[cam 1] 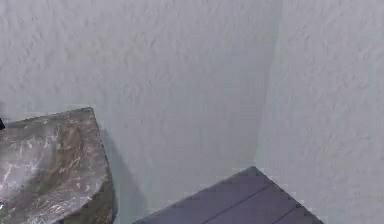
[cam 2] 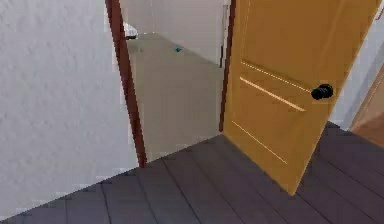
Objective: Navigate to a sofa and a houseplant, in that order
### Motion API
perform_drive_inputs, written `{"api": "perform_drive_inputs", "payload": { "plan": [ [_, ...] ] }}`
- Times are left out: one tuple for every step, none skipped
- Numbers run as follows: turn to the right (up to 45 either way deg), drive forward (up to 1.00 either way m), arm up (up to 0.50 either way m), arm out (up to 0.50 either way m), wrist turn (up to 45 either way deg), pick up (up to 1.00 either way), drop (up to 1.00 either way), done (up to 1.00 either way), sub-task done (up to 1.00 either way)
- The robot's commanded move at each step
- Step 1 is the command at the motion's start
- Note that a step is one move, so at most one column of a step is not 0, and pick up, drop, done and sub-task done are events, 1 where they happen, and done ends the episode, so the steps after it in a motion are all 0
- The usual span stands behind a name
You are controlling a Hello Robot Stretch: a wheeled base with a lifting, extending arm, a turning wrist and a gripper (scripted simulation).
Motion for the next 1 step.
{"api": "perform_drive_inputs", "payload": {
  "plan": [
    [45.0, 0.0, 0.0, 0.0, 0.0, 0.0, 0.0, 0.0, 0.0]
  ]
}}
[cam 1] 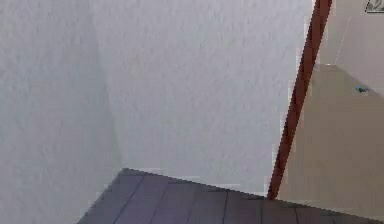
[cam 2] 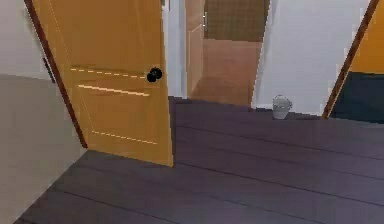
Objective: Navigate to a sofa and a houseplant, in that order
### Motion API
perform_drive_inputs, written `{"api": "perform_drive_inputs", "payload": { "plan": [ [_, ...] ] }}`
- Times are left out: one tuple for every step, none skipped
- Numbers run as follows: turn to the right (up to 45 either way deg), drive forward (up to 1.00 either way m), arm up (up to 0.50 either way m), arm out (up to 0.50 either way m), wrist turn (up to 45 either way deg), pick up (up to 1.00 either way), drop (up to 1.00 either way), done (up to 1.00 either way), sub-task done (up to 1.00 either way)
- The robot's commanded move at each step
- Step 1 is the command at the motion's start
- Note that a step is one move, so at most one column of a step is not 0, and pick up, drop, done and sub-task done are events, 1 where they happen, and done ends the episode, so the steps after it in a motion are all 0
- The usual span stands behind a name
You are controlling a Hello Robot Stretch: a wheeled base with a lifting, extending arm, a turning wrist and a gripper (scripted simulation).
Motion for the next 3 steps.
{"api": "perform_drive_inputs", "payload": {
  "plan": [
    [45.0, 0.0, 0.0, 0.0, 0.0, 0.0, 0.0, 0.0, 0.0],
    [45.0, 0.0, 0.0, 0.0, 0.0, 0.0, 0.0, 0.0, 0.0],
    [9.0, 0.0, 0.0, 0.0, 0.0, 0.0, 0.0, 0.0, 0.0]
  ]
}}
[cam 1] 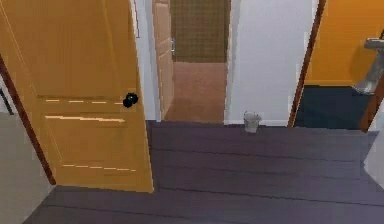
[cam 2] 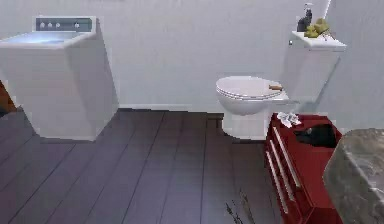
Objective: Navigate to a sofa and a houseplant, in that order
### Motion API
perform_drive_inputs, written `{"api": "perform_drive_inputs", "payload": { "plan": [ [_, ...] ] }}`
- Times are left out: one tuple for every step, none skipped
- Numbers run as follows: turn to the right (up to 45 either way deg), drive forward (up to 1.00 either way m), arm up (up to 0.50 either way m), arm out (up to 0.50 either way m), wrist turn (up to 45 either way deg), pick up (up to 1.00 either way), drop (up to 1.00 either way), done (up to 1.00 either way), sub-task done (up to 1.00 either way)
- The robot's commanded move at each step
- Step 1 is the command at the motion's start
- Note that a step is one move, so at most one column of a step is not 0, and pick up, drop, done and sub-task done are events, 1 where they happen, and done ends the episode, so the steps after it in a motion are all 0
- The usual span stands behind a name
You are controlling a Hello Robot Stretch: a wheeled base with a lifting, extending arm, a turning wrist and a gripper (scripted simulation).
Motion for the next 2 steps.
{"api": "perform_drive_inputs", "payload": {
  "plan": [
    [0.0, 1.0, 0.0, 0.0, 0.0, 0.0, 0.0, 0.0, 0.0],
    [3.0, 0.0, 0.0, 0.0, 0.0, 0.0, 0.0, 0.0, 0.0]
  ]
}}
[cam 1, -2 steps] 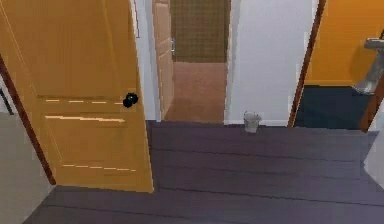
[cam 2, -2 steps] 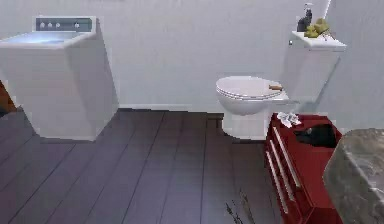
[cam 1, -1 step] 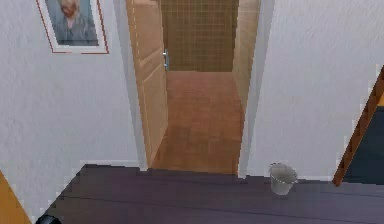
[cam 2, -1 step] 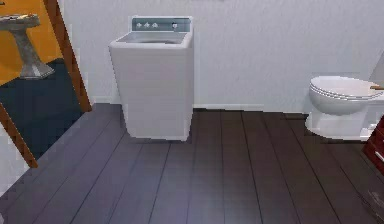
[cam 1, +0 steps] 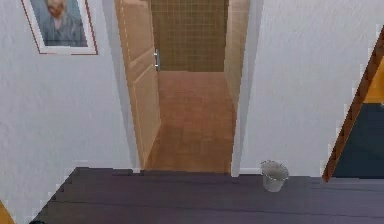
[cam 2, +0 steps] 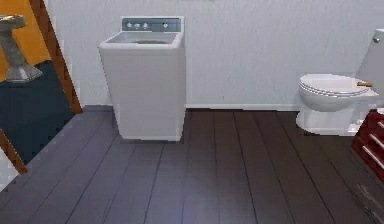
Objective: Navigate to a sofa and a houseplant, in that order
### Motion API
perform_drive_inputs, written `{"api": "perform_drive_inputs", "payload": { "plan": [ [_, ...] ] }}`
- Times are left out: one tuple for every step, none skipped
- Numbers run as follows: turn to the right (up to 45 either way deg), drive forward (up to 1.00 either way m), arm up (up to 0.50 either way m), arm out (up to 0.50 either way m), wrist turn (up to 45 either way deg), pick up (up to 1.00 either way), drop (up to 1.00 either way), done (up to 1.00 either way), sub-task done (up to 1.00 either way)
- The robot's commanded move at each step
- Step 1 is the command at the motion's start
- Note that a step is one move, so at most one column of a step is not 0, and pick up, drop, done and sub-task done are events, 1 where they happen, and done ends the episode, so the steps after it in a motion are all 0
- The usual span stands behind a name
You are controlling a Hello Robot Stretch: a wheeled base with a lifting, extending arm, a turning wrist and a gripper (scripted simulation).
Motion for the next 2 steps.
{"api": "perform_drive_inputs", "payload": {
  "plan": [
    [45.0, 0.0, 0.0, 0.0, 0.0, 0.0, 0.0, 0.0, 0.0],
    [45.0, 0.0, 0.0, 0.0, 0.0, 0.0, 0.0, 0.0, 0.0]
  ]
}}
